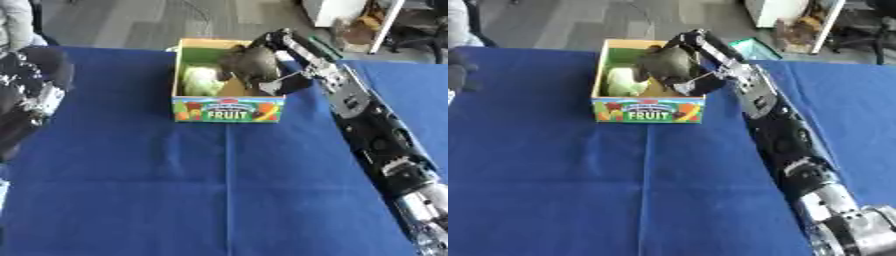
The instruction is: Pick up objects on the table and place them in the box.
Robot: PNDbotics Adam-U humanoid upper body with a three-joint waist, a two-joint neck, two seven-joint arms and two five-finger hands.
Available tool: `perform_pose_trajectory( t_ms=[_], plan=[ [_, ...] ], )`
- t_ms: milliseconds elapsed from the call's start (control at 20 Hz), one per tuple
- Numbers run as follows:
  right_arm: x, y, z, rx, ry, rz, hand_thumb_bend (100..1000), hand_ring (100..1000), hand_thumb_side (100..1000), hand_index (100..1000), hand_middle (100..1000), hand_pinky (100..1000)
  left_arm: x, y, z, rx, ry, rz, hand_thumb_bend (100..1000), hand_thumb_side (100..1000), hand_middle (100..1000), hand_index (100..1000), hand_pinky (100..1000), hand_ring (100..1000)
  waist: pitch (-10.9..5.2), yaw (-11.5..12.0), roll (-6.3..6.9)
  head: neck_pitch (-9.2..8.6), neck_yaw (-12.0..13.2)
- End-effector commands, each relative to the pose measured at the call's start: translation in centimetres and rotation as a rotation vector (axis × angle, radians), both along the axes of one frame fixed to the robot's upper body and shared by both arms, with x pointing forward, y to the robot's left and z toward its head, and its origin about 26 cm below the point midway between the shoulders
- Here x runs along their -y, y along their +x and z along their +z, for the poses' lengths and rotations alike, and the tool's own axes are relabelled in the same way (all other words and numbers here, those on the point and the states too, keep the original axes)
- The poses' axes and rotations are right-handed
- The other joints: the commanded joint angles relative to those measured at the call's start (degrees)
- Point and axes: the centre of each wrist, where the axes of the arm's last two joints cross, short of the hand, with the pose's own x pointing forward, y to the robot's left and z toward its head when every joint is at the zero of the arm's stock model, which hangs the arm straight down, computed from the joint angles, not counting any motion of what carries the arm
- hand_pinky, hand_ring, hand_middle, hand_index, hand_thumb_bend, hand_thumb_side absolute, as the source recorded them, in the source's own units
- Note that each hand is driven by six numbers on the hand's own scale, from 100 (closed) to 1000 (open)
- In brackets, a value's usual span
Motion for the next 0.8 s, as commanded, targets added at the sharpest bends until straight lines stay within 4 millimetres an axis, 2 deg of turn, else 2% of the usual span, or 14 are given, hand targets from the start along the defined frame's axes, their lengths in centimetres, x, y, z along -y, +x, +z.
perform_pose_trajectory(
  t_ms=[50, 400, 650, 800],
  plan=[
    [0.8, 0.4, 1.6, 0.05, 0.011, -0.081, 166, 572, 100, 581, 398, 619, 0.6, -0.2, 1.1, 0.038, 0.01, -0.038, 337, 403, 618, 730, 668, 773, -0.59, 0.89, 0.26, -1.39, -1.81],
    [2.2, 0.4, 0.0, 0.059, 0.028, -0.238, 163, 729, 100, 716, 532, 703, 0.9, -0.1, 1.2, 0.04, 0.018, -0.058, 334, 412, 616, 731, 667, 774, 0.24, 3.71, 0.21, -2.51, -4.19],
    [3.1, 0.4, -1.3, 0.072, -0.002, -0.318, 257, 813, 100, 806, 631, 758, 1.0, -0.1, 1.0, 0.037, 0.026, -0.06, 331, 417, 616, 731, 667, 774, 0.65, 4.65, -0.05, -3.16, -5.12],
    [3.6, 0.3, -2.0, 0.065, -0.043, -0.349, 328, 844, 153, 832, 671, 792, 1.0, -0.1, 1.0, 0.037, 0.029, -0.061, 332, 417, 616, 731, 667, 774, 0.75, 4.79, -0.15, -3.39, -5.27]
  ],
)
